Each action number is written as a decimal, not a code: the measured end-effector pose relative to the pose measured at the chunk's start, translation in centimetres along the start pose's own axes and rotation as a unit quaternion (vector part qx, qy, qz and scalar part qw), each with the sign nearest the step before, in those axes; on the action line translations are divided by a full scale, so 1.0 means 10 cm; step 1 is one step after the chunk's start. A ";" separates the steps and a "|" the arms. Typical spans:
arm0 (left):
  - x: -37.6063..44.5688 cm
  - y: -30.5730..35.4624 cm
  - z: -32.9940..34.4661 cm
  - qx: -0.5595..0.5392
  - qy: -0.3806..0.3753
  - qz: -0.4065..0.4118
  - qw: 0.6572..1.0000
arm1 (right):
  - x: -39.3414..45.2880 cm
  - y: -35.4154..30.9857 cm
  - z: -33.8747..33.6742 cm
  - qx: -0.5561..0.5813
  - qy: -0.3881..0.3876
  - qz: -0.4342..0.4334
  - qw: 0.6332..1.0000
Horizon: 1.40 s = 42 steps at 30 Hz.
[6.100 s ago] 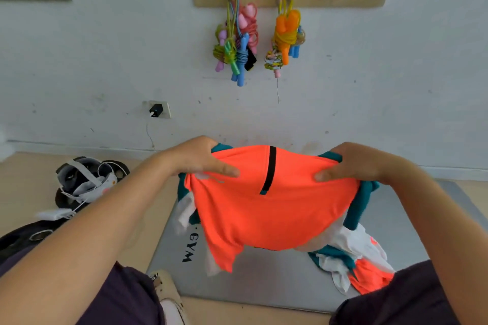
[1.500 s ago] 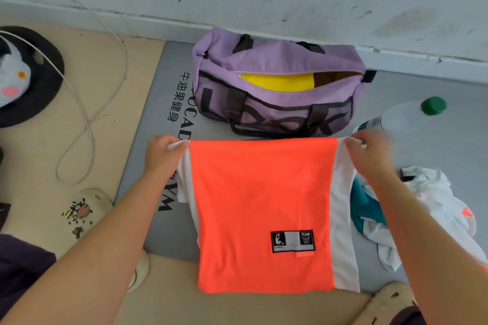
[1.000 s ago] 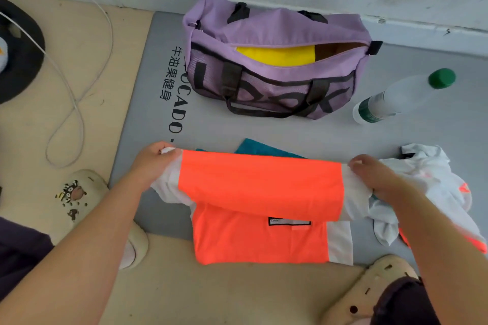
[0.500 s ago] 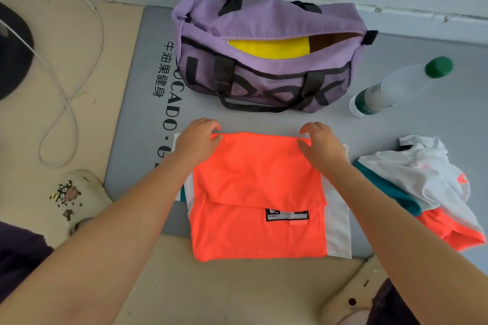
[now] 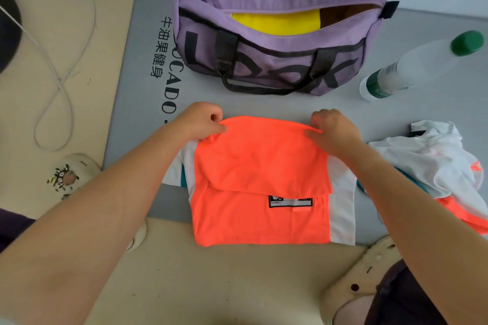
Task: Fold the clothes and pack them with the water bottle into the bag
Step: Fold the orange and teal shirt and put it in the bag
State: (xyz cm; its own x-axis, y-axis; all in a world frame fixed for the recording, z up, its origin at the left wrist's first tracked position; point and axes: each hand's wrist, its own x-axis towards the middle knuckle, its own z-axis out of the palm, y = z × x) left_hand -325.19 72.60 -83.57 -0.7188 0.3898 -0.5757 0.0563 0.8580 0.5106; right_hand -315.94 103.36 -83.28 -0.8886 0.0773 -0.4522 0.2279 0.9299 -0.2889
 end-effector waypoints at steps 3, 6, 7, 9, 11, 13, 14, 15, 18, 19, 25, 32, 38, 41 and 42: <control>-0.09 -0.08 -0.04 0.021 0.017 0.001 1.000 | -0.08 0.04 -0.11 0.022 -0.025 0.005 0.999; -0.22 -0.21 -0.12 0.079 -0.006 -0.036 0.996 | -0.18 0.08 -0.22 0.011 -0.060 0.027 0.998; -0.26 -0.24 -0.14 0.104 -0.021 -0.038 0.994 | -0.23 0.09 -0.26 0.006 -0.069 0.035 0.997; -0.35 -0.22 -0.17 0.140 -0.042 -0.036 0.989 | -0.33 0.10 -0.34 -0.027 -0.090 0.028 0.995; -0.47 -0.14 -0.20 0.148 -0.048 -0.036 0.987 | -0.46 0.07 -0.41 -0.056 -0.108 0.009 0.993; -0.64 -0.05 -0.27 0.132 -0.057 -0.047 0.989 | -0.61 0.04 -0.53 -0.054 -0.117 0.006 0.992; -0.74 0.00 -0.32 0.115 -0.057 -0.052 0.990 | -0.68 0.02 -0.62 -0.050 -0.123 0.011 0.991; -0.84 0.07 -0.39 0.102 -0.047 -0.050 0.992 | -0.76 0.00 -0.72 -0.045 -0.129 0.018 0.990; -1.13 0.31 -0.63 0.122 0.087 0.006 0.989 | -1.00 -0.04 -1.05 -0.018 -0.079 0.033 0.996; -1.21 0.39 -0.72 0.126 0.146 0.023 0.981 | -1.07 -0.06 -1.15 -0.007 -0.015 0.029 0.999; -1.65 0.80 -1.13 0.088 0.269 0.085 0.955 | -1.51 -0.27 -1.70 0.093 0.210 0.013 0.973; -2.10 1.01 -1.45 0.105 0.236 0.095 0.961 | -1.99 -0.41 -2.04 0.328 0.187 -0.022 0.926; -2.35 1.11 -1.52 0.145 0.196 0.075 0.967 | -2.11 -0.38 -2.17 0.048 0.131 -0.029 0.990; -2.44 1.14 -1.58 0.110 0.194 0.089 0.971 | -2.14 -0.40 -2.24 0.055 0.192 -0.029 0.979; -2.45 1.13 -1.61 0.092 0.204 0.095 0.970 | -2.15 -0.40 -2.26 0.066 0.220 -0.031 0.973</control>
State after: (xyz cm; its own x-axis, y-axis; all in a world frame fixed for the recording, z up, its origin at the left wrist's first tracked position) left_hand -318.09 67.36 -53.34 -0.8952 0.4150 -0.1627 0.3111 0.8431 0.4387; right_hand -306.80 106.13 -53.30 -0.9801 0.1954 -0.0337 0.1912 0.8861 -0.4222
